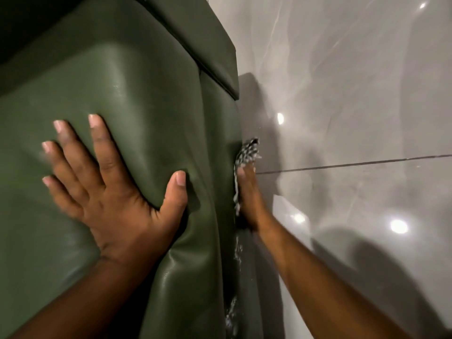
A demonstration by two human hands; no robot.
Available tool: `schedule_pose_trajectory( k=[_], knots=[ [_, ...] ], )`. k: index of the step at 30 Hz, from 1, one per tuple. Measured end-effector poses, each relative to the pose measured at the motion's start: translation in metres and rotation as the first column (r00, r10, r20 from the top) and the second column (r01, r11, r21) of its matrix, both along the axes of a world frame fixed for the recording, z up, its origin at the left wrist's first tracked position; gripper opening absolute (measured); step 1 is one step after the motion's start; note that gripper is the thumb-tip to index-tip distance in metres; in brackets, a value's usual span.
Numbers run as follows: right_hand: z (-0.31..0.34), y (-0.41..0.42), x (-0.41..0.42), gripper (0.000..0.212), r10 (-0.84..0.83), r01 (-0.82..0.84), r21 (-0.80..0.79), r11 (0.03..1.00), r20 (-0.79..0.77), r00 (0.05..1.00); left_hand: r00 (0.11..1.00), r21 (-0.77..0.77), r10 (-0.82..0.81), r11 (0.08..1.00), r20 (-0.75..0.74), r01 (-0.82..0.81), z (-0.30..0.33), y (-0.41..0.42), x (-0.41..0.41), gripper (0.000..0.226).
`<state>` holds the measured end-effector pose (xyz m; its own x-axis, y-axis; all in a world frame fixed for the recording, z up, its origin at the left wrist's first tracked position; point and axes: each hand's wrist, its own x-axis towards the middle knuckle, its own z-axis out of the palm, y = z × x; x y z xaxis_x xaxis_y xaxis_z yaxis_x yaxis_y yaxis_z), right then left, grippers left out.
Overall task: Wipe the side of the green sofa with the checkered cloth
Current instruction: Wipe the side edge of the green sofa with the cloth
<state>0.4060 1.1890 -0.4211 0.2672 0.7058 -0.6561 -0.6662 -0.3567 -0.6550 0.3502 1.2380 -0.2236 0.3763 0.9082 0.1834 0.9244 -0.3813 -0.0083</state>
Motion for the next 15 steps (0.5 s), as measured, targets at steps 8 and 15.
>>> schedule_pose_trajectory(
  k=[8, 15],
  knots=[
    [0.049, 0.034, 0.011, 0.056, -0.002, -0.093, 0.212, 0.973, 0.409, 0.913, 1.0, 0.029, -0.013, 0.999, -0.007, 0.013, -0.007, 0.005, -0.007, 0.103],
    [0.008, 0.103, 0.061, 0.048, -0.085, 0.014, 0.189, 0.982, 0.372, 0.924, 0.999, 0.037, -0.024, 0.999, -0.024, 0.025, -0.007, 0.005, -0.005, 0.104]
  ],
)
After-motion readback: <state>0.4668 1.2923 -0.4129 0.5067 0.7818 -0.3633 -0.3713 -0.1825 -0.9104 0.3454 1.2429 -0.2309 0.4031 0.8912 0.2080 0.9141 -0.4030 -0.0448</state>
